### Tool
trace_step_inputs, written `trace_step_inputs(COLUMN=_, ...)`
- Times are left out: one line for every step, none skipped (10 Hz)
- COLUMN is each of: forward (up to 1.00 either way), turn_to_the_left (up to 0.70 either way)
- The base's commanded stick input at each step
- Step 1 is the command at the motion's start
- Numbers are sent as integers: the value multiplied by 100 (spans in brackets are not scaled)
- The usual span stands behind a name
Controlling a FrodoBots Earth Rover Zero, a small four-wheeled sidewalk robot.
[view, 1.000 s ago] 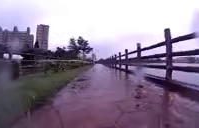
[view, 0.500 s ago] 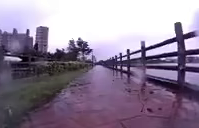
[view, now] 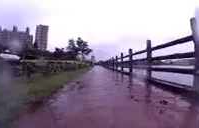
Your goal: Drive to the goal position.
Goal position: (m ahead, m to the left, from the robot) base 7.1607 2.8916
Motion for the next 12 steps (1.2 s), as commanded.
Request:
trace_step_inputs(forward=0, turn_to_the_left=0)
trace_step_inputs(forward=0, turn_to_the_left=0)
trace_step_inputs(forward=0, turn_to_the_left=0)
trace_step_inputs(forward=0, turn_to_the_left=0)
trace_step_inputs(forward=0, turn_to_the_left=0)
trace_step_inputs(forward=0, turn_to_the_left=0)
trace_step_inputs(forward=0, turn_to_the_left=0)
trace_step_inputs(forward=7, turn_to_the_left=0)
trace_step_inputs(forward=44, turn_to_the_left=0)
trace_step_inputs(forward=94, turn_to_the_left=0)
trace_step_inputs(forward=100, turn_to_the_left=0)
trace_step_inputs(forward=100, turn_to_the_left=0)
